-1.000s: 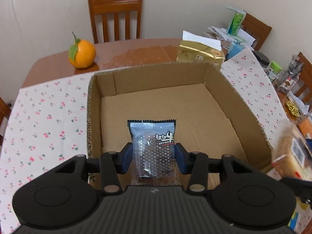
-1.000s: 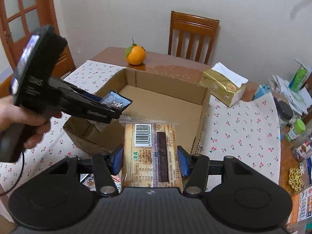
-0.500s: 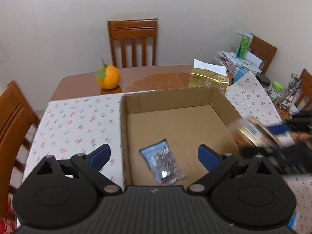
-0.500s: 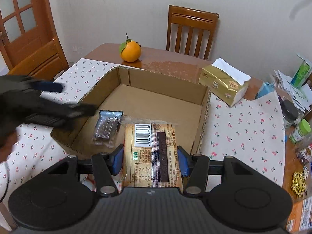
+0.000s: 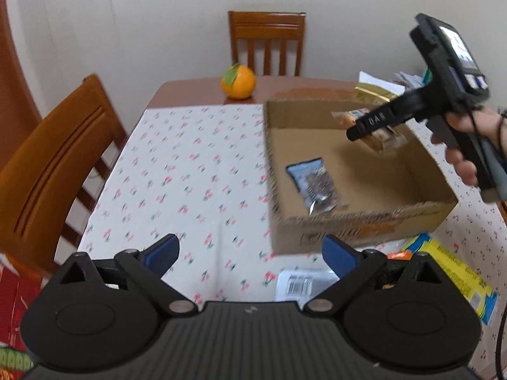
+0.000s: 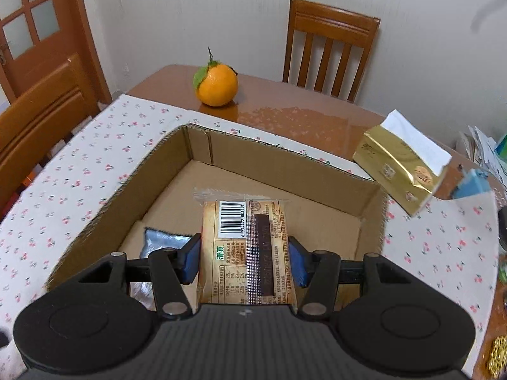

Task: Organize snacks
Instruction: 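Carry both packets over the cardboard box and open both grippers to drop them, then move the right gripper to the long yellow packet and close on it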

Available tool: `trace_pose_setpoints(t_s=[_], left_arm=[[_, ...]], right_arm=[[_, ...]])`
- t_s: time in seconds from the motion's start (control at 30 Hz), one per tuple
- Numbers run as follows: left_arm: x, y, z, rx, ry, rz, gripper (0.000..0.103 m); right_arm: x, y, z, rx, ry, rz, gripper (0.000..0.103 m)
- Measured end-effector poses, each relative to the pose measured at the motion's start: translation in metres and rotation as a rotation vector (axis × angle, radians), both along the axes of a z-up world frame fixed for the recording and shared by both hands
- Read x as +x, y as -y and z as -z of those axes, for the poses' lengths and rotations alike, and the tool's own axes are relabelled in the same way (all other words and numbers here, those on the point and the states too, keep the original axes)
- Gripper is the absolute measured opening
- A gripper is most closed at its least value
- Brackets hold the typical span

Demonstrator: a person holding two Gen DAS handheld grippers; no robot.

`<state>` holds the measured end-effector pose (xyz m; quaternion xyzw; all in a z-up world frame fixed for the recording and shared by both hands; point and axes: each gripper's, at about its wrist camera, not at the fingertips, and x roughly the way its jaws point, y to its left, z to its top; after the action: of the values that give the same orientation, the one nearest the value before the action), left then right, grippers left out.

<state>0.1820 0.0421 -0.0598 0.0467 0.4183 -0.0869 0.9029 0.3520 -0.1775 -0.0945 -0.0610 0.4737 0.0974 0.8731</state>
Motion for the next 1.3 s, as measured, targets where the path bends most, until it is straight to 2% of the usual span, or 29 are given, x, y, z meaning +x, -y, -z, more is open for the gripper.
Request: trace_pose_setpoints(t_s=[0.3,0.33,0.4,0.47,0.5,0.63,0.9,1.17,1.3], left_arm=[[-0.01,-0.016,0.01,0.003,-0.031,-0.051,0.097],[-0.011,-0.016,0.01,0.005,-0.031,-0.05,0.097],[-0.011,-0.015,0.01,0.008,-0.031,-0.044,0.097],[-0.011,-0.015,0.01,0.011,-0.03,-0.036,0.097],[-0.011,-0.015,0.009,0.014,-0.028,-0.03,0.097],[-0.012,-0.013,0.009,0.019,-0.025,-0.001,0.097],[-0.019,-0.013,0.003,0.02,-0.005,0.092,0.097],[-0.029,-0.019,0.01,0.022,-0.013,0.226,0.097],[-0.035,-0.02,0.021,0.025,-0.031,0.309,0.097]], right_arm=[[0.029,-0.009,0.027,-0.02,-0.038,0.009,0.061],[0.029,-0.009,0.026,-0.018,-0.037,0.011,0.064],[0.024,-0.009,0.021,-0.025,-0.016,0.013,0.079],[0.018,-0.008,0.013,-0.031,0.021,0.011,0.1],[0.013,-0.007,0.007,-0.027,0.041,0.011,0.103],[-0.004,-0.006,-0.013,-0.036,0.073,0.012,0.103],[-0.069,-0.005,-0.046,-0.085,0.132,0.045,0.103],[-0.145,-0.003,-0.047,-0.099,0.13,0.172,0.103],[-0.184,-0.006,-0.043,-0.147,0.13,0.255,0.103]])
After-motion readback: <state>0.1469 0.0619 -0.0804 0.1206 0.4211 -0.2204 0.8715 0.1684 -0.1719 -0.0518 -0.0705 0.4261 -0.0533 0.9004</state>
